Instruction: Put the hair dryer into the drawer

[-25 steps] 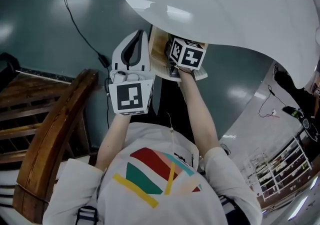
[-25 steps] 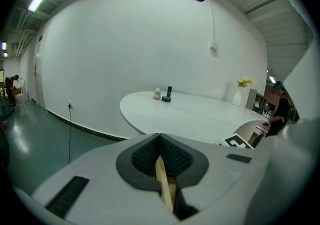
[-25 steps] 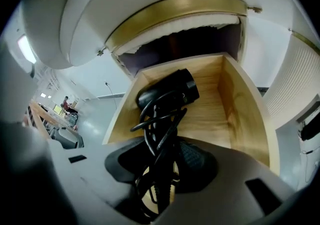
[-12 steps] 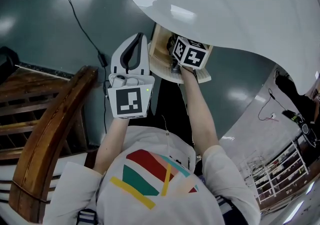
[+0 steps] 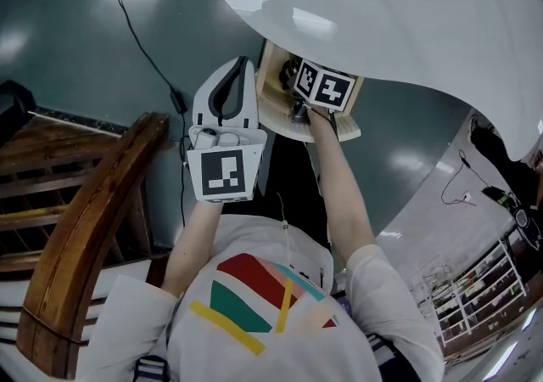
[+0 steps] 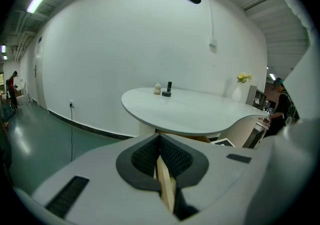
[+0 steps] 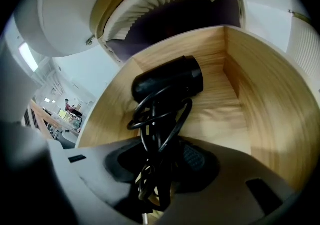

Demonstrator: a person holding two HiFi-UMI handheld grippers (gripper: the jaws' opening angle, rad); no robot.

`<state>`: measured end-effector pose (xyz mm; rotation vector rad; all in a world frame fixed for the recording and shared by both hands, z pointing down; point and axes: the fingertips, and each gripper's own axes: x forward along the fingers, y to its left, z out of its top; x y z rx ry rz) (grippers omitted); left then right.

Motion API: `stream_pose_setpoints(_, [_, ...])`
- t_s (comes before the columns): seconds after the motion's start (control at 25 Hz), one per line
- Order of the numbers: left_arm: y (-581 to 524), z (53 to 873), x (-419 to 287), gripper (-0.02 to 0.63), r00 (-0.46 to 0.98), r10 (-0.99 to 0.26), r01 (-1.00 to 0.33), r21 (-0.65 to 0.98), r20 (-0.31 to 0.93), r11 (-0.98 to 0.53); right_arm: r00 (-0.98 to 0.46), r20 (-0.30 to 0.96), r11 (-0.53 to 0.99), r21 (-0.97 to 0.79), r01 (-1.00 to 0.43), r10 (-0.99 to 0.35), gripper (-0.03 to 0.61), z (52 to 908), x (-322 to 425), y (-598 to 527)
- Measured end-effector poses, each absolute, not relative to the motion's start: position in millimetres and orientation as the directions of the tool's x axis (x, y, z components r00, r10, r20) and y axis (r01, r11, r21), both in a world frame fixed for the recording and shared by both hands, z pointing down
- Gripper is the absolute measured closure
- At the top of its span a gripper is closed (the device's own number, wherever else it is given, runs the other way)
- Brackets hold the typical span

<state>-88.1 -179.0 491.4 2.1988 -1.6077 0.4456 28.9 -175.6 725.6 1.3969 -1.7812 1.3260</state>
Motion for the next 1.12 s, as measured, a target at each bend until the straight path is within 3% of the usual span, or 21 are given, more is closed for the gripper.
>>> stream_pose_setpoints(0.32, [-174,489,-88,0.597,0.293,-0.841,-0.956,0.125,0.456,-0.265,-0.358,0.846,0.011,-0.385,-0.923,-0.395,0.402,734,25,-174])
stream_pose_setpoints(0.52, [-175,480,-92,0.597,0.286,-0.847,-0.958,0.119,0.448,-0.261,-0.347,0.839,0.013,-0.376,-0.926,-0.42,0.339,725,29,-178])
stream_pose_setpoints(1.12, [-190,410,-75,0.597,0.342,-0.876,-0.94,0.124,0.34,-0.319,-0.307,0.856,0.085,-0.3,-0.95,-0.416,0.337,649,31,-170])
